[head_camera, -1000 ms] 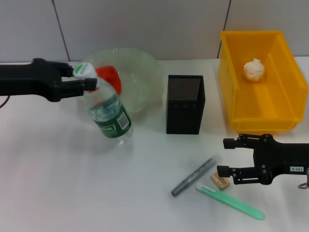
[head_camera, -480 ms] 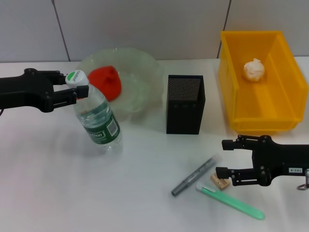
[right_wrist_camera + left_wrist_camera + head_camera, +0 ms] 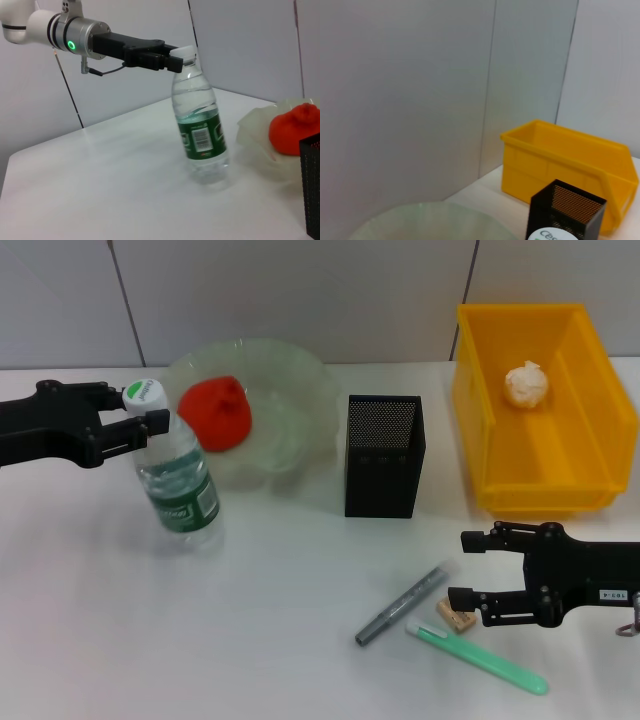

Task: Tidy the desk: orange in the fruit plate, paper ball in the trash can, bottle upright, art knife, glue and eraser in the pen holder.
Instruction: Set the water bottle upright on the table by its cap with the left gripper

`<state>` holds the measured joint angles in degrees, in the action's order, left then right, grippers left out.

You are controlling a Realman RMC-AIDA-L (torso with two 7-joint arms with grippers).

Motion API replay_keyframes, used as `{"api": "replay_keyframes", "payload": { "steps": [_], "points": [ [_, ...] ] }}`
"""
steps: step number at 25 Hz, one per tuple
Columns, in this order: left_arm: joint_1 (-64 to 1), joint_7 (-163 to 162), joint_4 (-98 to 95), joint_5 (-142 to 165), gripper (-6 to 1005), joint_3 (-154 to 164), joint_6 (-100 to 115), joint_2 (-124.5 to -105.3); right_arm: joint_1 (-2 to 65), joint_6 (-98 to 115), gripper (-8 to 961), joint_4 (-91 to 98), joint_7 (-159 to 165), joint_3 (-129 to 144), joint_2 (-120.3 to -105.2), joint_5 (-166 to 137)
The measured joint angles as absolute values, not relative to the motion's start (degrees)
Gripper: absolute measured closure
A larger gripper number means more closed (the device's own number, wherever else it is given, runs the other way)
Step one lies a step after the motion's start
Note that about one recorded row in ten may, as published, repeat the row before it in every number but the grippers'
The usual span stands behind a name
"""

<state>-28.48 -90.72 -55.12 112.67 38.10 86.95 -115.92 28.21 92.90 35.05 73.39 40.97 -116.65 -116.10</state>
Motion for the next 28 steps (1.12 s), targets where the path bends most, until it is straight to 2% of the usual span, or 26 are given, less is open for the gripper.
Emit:
{"api": "replay_keyframes", "payload": {
  "steps": [28],
  "points": [
    [-27.76,-87.1,-53.0,112.42,555,38.46,79.18,-116.79,28.03,93.74,135,35.24,73.38,40.95,-116.72,-116.1]
  ]
}}
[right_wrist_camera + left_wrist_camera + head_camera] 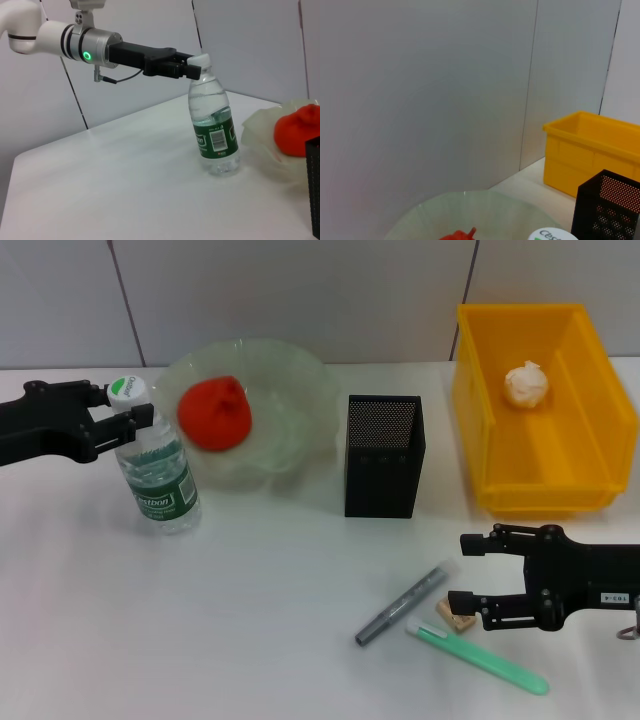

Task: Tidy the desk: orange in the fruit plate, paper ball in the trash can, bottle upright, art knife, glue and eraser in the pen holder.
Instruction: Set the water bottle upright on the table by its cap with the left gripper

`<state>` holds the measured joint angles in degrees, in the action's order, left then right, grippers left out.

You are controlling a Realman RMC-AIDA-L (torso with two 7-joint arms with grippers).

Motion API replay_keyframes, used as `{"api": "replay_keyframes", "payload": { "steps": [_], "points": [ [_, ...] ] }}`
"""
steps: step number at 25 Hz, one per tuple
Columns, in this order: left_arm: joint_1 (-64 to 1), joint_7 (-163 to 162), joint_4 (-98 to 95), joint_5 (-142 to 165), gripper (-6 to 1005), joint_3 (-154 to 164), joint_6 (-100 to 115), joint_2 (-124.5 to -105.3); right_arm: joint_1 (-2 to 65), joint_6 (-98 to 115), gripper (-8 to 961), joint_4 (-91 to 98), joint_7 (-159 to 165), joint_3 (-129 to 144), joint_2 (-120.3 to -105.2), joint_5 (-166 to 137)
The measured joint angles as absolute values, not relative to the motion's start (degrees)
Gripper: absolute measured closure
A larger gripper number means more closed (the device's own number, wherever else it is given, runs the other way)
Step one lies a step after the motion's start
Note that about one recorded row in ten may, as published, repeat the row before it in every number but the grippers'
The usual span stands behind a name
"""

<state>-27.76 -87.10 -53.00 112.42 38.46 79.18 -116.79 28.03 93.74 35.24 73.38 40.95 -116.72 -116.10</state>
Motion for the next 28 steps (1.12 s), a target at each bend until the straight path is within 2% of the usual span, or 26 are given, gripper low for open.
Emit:
{"api": "replay_keyframes", "payload": {
  "steps": [22,28],
  "points": [
    [-27.09,-86.14,-53.18,112.35,556,38.37,78.91,-117.49,28.02,95.19,136,35.33,73.64,40.95,-116.36,-116.1],
    [-27.07,-86.18,-53.49,112.42,476,38.46,78.92,-117.74,27.96,95.2,136,35.16,73.52,40.95,-116.36,-116.1]
  ]
}}
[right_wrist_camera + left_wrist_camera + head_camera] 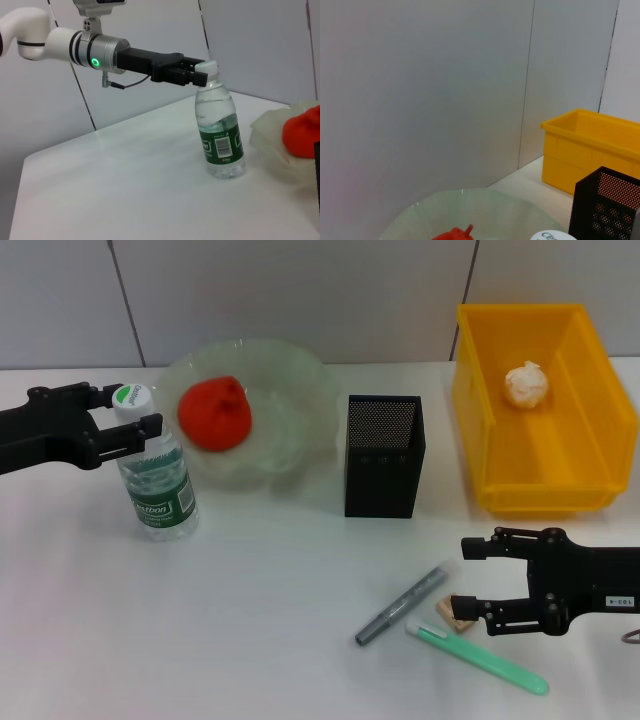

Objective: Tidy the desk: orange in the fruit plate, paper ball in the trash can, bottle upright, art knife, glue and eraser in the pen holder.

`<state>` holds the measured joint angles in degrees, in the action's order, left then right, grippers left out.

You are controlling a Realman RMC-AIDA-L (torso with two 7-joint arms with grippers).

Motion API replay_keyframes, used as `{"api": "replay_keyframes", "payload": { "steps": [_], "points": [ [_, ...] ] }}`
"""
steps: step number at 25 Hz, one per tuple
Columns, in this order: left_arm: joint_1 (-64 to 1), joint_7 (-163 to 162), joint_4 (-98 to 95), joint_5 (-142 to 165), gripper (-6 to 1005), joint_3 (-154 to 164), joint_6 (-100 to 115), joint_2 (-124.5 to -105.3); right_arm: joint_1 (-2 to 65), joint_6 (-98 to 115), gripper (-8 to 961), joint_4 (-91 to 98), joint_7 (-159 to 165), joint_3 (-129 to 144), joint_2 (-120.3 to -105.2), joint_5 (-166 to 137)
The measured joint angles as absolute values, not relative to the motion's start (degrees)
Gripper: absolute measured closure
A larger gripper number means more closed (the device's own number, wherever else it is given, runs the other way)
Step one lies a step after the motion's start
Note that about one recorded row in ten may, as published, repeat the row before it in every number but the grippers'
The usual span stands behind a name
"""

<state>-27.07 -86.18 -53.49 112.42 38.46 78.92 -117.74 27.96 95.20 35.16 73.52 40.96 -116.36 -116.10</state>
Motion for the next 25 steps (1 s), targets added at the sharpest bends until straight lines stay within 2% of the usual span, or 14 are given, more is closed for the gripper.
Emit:
{"api": "replay_keyframes", "payload": {
  "steps": [8,12,19,21,25],
  "points": [
    [-26.94,-86.55,-53.62,112.17,197,38.26,79.18,-117.76,27.94,95.19,136,35.15,73.45,40.96,-116.43,-116.1],
    [-26.73,-87.48,-53.39,106.62,198,36.24,82.02,-117.13,27.94,95.18,136,35.21,73.44,40.95,-116.54,-116.11],
    [-26.66,-92.25,-51.18,94.66,200,34.74,101.08,-113.29,28.66,95.14,136,35.11,74.25,40.25,-116.38,-116.11],
    [-26.78,-91.0,-47.93,94.52,201,36.62,107.61,-113.24,28.9,95.15,136,35.26,74.59,40.23,-116.37,-116.11],
    [-26.17,-83.43,-40.17,95.31,202,45.05,109.47,-114.3,29.89,95.69,136,35.36,75.64,40.24,-116.23,-116.1]
  ]
}}
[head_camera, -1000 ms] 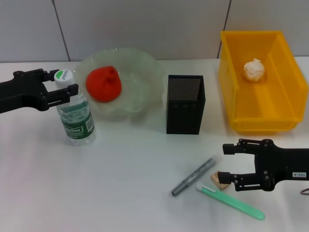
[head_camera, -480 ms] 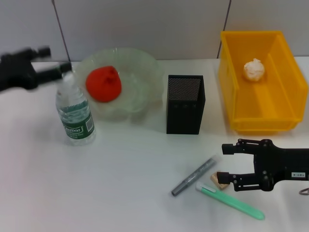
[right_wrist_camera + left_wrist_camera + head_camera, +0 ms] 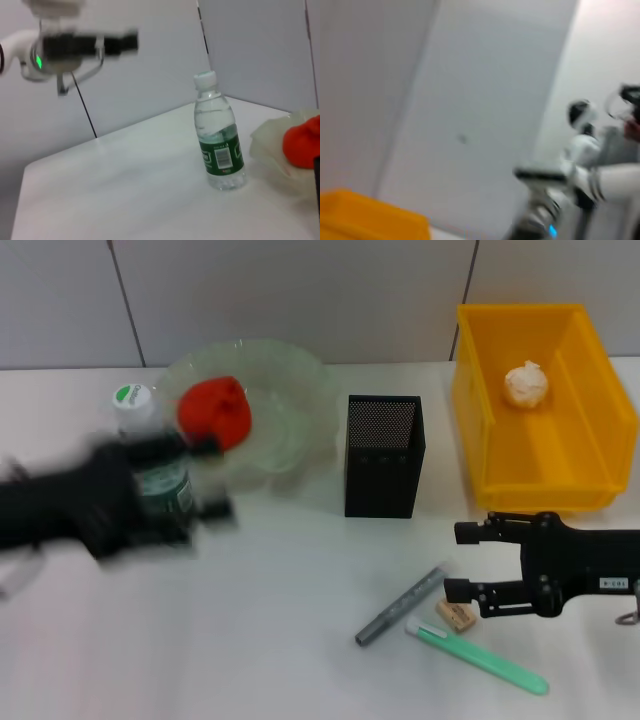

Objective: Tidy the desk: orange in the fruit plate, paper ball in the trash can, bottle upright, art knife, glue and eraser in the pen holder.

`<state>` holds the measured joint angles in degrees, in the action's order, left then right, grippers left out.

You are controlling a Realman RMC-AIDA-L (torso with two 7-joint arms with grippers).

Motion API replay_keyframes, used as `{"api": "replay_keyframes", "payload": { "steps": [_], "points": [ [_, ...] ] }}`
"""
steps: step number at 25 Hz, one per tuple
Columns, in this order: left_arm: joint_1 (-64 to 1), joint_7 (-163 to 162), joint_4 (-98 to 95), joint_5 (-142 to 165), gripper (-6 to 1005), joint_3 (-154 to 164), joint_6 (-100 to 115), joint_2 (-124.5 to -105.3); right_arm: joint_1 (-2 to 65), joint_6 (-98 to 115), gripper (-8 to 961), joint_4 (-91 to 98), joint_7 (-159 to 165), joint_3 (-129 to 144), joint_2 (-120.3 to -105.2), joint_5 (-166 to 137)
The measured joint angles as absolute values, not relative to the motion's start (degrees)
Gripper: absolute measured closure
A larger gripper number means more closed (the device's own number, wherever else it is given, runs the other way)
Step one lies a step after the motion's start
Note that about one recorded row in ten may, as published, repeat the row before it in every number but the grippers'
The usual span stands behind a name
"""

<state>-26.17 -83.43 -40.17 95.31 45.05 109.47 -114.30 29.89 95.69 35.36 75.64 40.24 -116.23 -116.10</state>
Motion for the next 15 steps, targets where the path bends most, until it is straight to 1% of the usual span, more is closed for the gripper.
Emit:
{"api": "replay_keyframes", "payload": {
  "steps": [5,6,7,10,15],
  "points": [
    [-25.4,-72.48,-32.56,100.26,204,51.4,103.62,-116.72,31.48,97.02,136,37.18,79.81,40.63,-115.84,-116.11],
    [-25.4,-72.48,-32.56,100.26,204,51.4,103.62,-116.72,31.86,97.27,136,37.79,81.05,40.77,-115.75,-116.15],
    [-24.97,-69.72,-30.75,102.85,205,51.38,100.41,-117.51,32.39,97.73,136,39.23,83.46,40.92,-115.75,-116.44],
    [-24.29,-65.47,-27.85,104.44,205,51.33,97.08,-118.0,33.97,99.58,136,46.57,94.22,44.01,-115.85,-118.94],
    [-23.12,-61.25,-25.32,104.0,207,50.64,97.01,-117.53,37.94,103.9,136,62.74,116.34,55.11,-116.07,-127.72]
  ]
}}
